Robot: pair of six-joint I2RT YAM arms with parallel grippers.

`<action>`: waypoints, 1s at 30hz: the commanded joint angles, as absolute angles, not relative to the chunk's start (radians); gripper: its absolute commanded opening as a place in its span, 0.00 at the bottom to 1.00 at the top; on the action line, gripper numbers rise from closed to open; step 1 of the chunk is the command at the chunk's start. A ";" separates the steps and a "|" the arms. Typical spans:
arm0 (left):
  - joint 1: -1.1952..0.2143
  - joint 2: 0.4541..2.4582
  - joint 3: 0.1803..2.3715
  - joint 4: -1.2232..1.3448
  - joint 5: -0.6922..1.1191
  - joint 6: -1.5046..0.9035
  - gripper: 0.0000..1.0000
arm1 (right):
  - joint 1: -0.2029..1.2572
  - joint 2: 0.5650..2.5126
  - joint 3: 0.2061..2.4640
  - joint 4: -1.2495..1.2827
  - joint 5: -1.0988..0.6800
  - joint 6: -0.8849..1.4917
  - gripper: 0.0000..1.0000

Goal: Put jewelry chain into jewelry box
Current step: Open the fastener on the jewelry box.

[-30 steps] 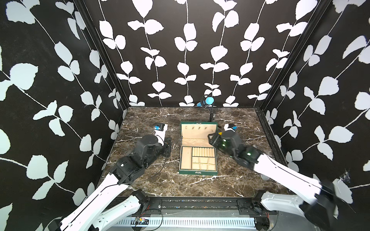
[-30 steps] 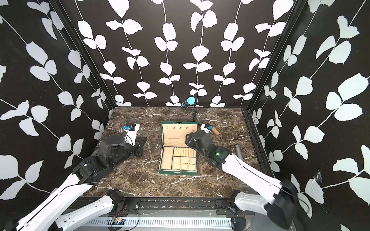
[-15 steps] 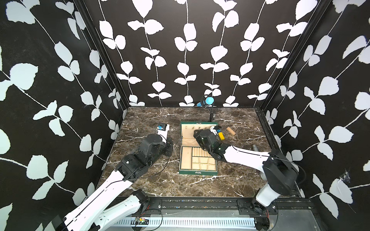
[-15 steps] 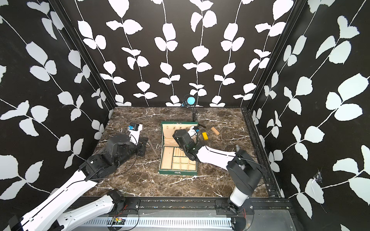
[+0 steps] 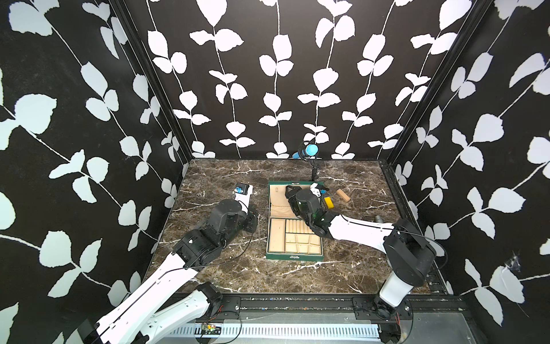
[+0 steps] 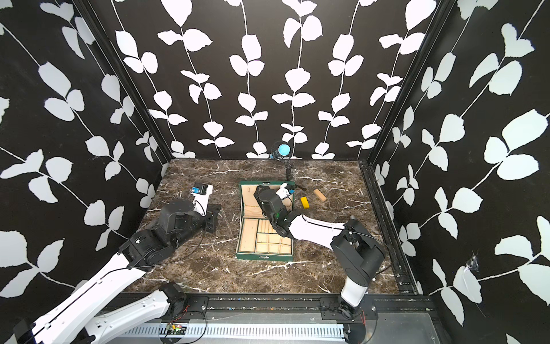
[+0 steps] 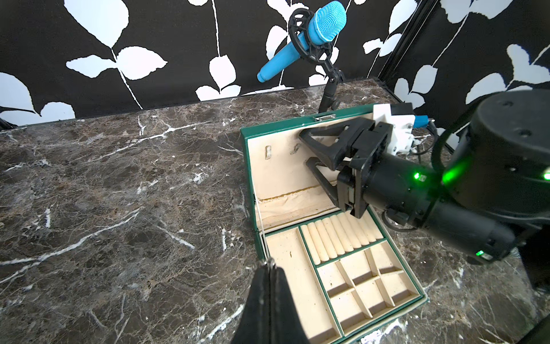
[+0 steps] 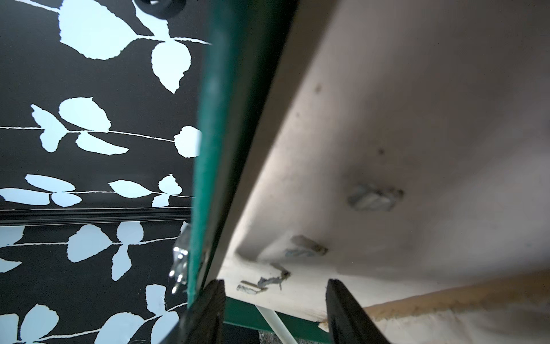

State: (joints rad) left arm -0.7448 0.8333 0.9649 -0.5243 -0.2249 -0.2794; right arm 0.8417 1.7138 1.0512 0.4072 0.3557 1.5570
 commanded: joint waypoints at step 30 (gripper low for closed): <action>-0.746 0.824 0.934 -0.497 -0.202 -0.285 0.00 | 0.831 1.777 1.065 0.488 0.327 1.607 0.31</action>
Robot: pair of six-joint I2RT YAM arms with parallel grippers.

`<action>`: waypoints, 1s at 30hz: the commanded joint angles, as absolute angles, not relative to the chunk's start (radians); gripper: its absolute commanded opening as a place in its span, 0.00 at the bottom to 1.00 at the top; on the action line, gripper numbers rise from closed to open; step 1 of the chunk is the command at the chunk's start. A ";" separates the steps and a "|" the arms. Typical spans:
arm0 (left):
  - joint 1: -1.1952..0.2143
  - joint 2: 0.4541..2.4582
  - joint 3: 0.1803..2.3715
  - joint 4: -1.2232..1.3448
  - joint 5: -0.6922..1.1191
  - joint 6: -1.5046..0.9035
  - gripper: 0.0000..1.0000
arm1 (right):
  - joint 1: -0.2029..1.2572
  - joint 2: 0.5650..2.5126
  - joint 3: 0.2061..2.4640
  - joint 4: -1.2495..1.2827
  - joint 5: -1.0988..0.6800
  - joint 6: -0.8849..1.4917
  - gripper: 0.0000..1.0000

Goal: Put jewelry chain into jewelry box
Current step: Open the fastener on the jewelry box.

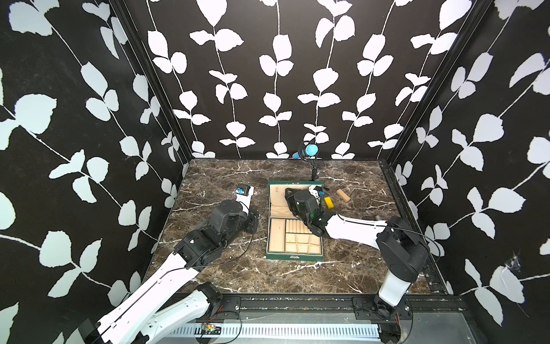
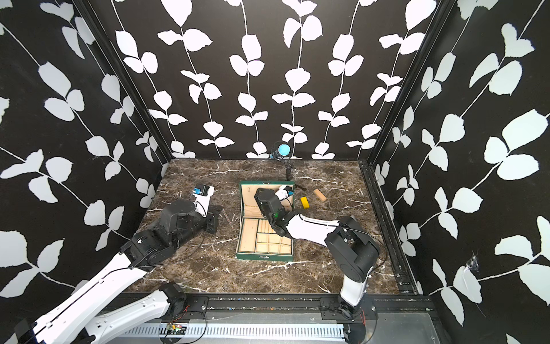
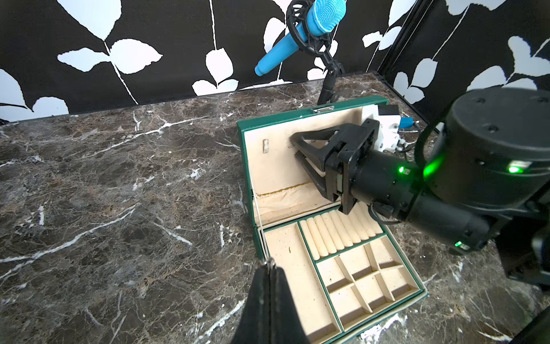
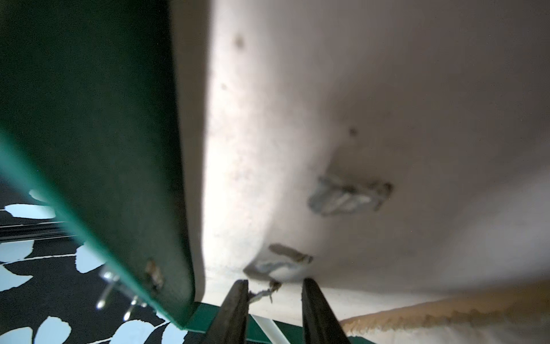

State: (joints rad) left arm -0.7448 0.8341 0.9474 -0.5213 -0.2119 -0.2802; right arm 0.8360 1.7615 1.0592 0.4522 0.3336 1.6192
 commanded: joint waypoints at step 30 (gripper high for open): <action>-0.746 0.822 0.919 -0.489 -0.181 -0.300 0.00 | 0.854 1.771 1.005 0.493 0.271 1.624 0.17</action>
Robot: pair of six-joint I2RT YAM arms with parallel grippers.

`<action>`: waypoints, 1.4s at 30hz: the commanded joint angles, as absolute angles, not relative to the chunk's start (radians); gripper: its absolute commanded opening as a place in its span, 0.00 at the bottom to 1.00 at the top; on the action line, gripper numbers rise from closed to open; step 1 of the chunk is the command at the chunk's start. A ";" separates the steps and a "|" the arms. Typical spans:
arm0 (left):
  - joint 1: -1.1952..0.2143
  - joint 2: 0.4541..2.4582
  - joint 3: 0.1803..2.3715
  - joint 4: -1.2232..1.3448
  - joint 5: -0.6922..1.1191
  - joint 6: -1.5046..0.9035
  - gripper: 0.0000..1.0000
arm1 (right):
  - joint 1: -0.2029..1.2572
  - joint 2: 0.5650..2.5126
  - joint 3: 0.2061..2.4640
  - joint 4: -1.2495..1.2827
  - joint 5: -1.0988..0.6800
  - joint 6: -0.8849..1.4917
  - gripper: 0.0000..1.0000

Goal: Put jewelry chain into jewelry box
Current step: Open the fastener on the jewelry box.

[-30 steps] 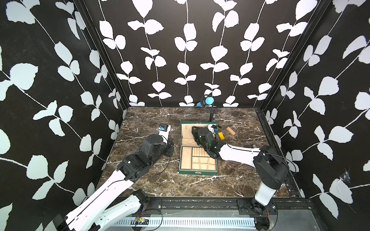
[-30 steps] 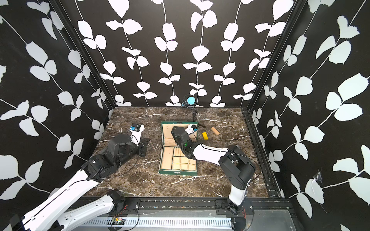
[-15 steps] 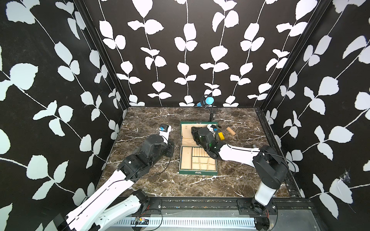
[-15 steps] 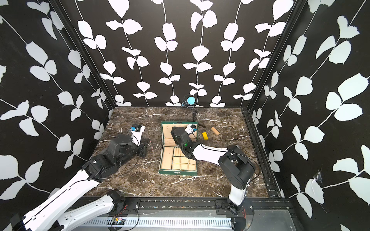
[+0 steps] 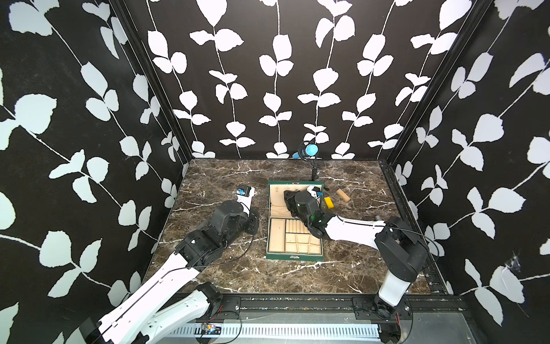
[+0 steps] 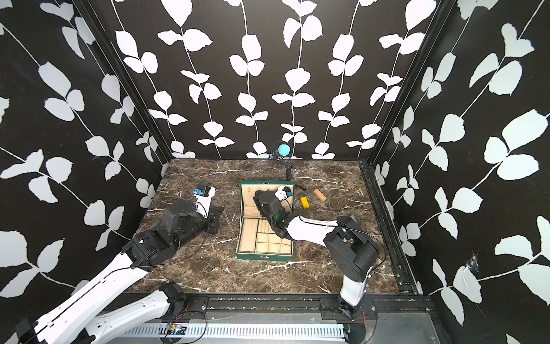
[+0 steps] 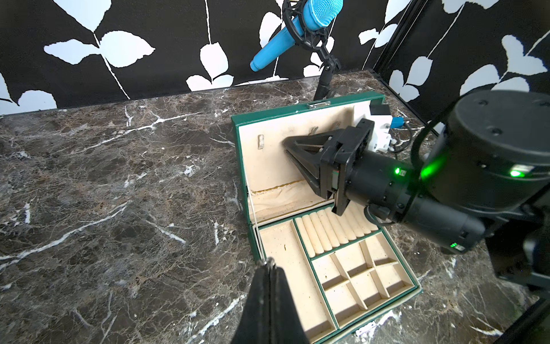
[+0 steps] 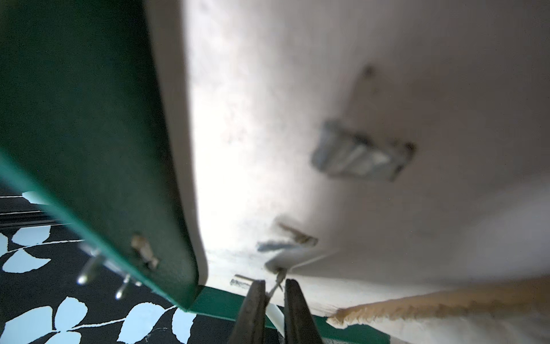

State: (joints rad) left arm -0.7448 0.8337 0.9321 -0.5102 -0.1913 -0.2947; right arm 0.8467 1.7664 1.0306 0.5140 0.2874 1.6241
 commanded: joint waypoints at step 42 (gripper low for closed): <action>-0.746 0.822 0.933 -0.498 -0.177 -0.298 0.00 | 0.821 1.753 1.018 0.508 0.307 1.664 0.38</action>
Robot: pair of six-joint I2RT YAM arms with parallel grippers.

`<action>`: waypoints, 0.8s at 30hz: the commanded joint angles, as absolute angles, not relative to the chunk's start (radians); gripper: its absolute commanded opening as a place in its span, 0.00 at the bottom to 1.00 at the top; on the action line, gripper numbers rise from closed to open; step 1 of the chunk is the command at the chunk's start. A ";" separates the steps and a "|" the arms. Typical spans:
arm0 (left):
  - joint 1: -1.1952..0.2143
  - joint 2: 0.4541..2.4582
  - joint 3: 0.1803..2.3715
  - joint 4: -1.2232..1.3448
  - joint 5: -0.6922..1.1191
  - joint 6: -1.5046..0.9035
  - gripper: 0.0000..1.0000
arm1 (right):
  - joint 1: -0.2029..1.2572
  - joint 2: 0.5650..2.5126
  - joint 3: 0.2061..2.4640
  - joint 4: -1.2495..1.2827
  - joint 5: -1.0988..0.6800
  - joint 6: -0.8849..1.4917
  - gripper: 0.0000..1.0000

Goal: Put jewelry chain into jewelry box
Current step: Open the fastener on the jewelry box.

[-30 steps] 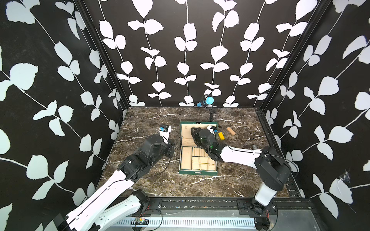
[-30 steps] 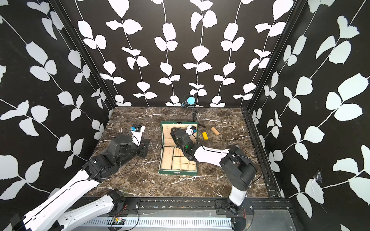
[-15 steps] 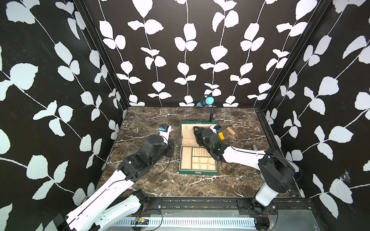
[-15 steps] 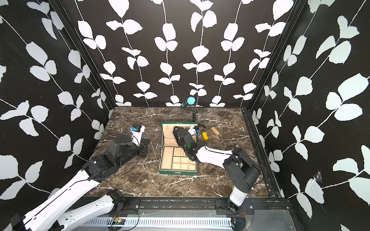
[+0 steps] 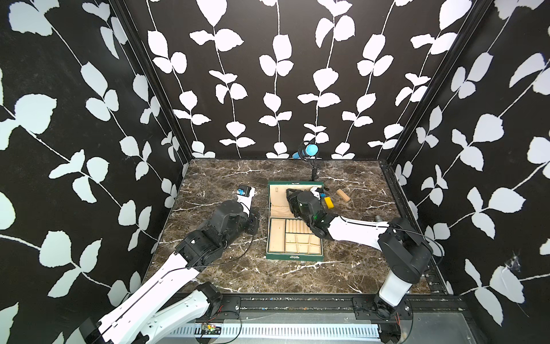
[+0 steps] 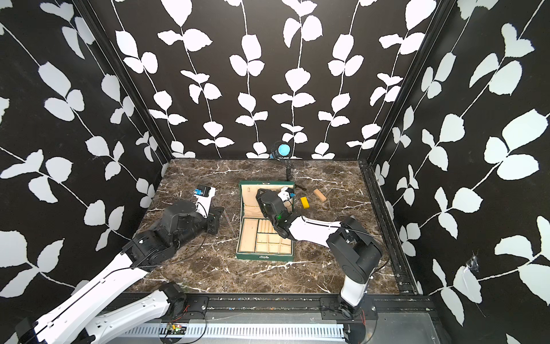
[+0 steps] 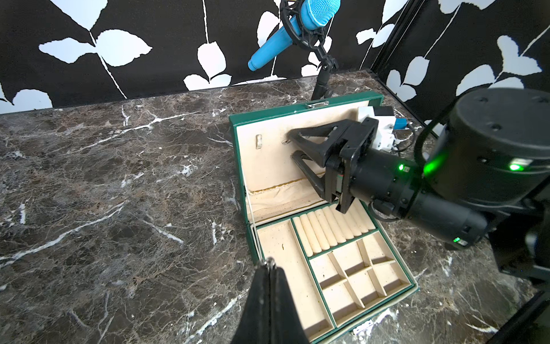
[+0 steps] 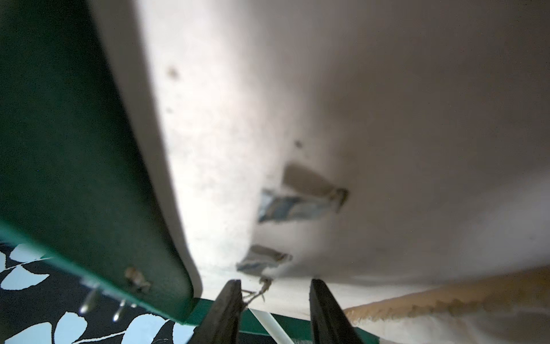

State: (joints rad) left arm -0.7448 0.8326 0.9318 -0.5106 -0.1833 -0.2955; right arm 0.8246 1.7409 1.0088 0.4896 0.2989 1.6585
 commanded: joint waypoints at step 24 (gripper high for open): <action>-0.746 0.815 0.919 -0.497 -0.167 -0.311 0.00 | 0.840 1.786 0.976 0.535 0.279 1.678 0.19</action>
